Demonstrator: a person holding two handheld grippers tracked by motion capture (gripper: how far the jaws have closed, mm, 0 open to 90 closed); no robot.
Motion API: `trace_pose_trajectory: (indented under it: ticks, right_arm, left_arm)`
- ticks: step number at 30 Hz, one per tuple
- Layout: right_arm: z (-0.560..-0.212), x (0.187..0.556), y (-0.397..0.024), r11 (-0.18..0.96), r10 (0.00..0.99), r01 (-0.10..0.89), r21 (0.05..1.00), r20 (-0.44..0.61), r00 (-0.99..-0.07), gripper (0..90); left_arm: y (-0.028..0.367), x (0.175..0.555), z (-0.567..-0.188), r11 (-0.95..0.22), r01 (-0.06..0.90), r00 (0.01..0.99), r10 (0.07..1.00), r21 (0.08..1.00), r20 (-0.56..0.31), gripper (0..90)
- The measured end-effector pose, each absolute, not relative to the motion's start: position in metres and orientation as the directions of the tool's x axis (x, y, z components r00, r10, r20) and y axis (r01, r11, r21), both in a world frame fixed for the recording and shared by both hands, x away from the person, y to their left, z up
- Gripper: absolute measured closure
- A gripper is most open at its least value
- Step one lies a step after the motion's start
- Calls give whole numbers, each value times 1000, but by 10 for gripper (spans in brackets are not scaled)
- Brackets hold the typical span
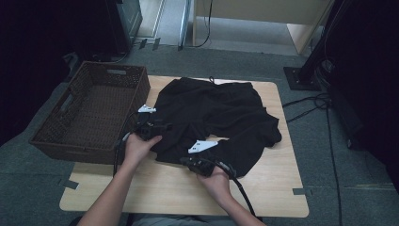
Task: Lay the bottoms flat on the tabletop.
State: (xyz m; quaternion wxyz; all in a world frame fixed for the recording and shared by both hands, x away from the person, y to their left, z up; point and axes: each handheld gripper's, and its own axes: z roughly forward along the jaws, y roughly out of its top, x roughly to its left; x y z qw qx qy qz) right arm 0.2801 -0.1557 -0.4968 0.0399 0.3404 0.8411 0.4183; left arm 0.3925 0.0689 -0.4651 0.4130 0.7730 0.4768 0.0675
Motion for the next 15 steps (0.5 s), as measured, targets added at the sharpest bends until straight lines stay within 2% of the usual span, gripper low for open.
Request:
trace_pose_trajectory:
  ticks: [4, 8, 9, 11, 14, 15]
  right_arm:
    - [-502, 252, -150, 448, 557, 542, 711, 252, -791, 894]
    - [-503, 233, -149, 431, 494, 567, 702, 342, -799, 892]
    - [-501, 230, -149, 433, 488, 566, 701, 346, -801, 866]
    - [-498, 229, -152, 433, 501, 544, 719, 310, -808, 719]
    - [-493, 233, -159, 433, 522, 531, 728, 278, -806, 690]
    - [-486, 240, -171, 416, 561, 529, 740, 248, -789, 642]
  left_arm:
    - [64, 392, -469, -230, 677, 550, 789, 699, -273, 443]
    - [59, 394, -475, -243, 669, 559, 788, 703, -259, 444]
    - [58, 395, -477, -252, 662, 567, 784, 706, -252, 445]
    - [56, 398, -484, -258, 671, 565, 785, 695, -254, 450]
    - [53, 400, -489, -262, 692, 561, 781, 672, -273, 484]
    - [48, 398, -492, -289, 689, 579, 771, 665, -264, 489]
